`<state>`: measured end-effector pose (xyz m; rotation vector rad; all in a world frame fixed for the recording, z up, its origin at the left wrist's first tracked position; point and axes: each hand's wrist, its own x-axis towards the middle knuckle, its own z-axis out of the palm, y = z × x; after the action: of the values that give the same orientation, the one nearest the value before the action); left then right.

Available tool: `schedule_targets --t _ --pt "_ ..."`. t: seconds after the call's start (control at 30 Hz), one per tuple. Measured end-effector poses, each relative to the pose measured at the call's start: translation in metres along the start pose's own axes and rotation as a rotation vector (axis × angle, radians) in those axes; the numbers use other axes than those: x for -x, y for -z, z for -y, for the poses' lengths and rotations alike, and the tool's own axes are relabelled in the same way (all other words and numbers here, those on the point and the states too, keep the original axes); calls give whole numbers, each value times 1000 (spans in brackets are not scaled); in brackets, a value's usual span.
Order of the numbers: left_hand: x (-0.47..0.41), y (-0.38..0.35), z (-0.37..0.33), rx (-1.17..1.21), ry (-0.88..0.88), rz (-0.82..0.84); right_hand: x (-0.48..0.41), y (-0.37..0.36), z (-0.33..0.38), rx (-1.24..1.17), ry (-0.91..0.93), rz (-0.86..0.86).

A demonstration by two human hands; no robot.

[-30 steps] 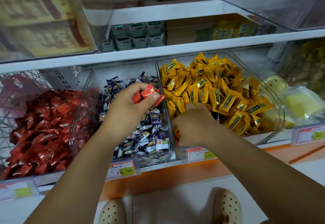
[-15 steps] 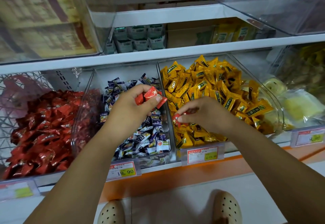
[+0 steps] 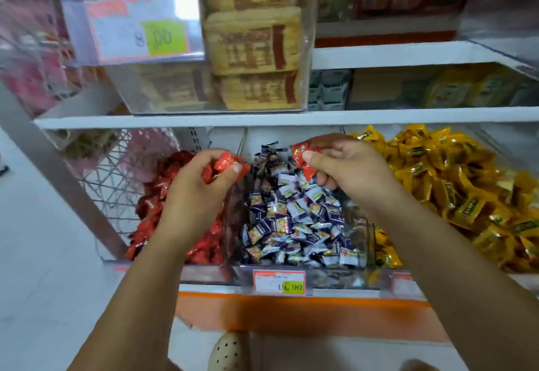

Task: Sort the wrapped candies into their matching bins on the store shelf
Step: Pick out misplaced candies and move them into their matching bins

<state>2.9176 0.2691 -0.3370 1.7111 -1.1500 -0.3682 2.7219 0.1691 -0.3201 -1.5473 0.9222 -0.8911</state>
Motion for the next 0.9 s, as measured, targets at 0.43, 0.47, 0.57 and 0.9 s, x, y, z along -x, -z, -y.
schedule_targets --t 0.43,0.47,0.57,0.9 --pt "-42 57 75 -79 79 -110 -47 -147 -17 175 62 131" --pt "-42 56 78 -98 83 -59 -48 -145 -17 194 40 140" --pt "-39 58 77 -158 45 -6 -41 -128 -13 107 -9 199" --pt "0 -13 -6 -160 -209 205 12 30 23 420 -70 25"
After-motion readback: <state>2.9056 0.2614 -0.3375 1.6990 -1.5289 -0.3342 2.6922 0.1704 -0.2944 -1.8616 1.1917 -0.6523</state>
